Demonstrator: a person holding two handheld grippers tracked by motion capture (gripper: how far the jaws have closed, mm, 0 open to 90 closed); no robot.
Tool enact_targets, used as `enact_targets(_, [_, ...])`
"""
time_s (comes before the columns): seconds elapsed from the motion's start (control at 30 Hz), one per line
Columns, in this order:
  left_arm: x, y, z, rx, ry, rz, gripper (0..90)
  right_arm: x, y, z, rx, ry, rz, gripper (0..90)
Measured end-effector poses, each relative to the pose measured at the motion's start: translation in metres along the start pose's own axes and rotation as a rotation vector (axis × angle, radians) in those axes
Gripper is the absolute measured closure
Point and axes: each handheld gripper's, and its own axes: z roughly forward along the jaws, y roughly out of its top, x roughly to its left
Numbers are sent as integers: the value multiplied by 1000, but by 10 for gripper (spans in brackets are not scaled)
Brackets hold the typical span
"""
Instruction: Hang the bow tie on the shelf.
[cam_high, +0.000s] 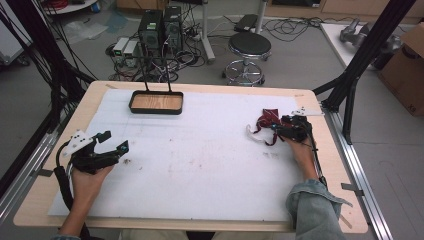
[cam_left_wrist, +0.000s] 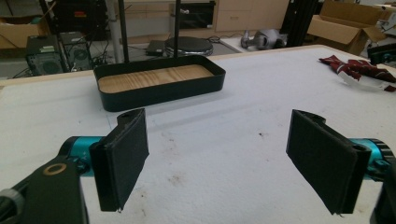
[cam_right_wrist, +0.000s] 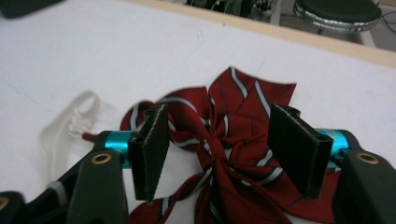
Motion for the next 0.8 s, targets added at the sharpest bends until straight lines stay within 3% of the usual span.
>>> enact_targets(0.17, [0, 0, 1, 4, -5, 2, 210, 1, -2, 4, 30, -12, -11, 467])
enact_targets(0.37, [-2, -1, 1, 4, -6, 3, 211, 0, -1, 6, 47, -10, -11, 490])
enact_targets(0.57, [-1, 0, 0, 0, -7, 1, 210, 3, 3, 17, 151, -18, -37, 508])
enact_targets(0.8, [0, -1, 0, 5, -7, 2, 211, 5, 5, 19, 179, -22, -51, 709])
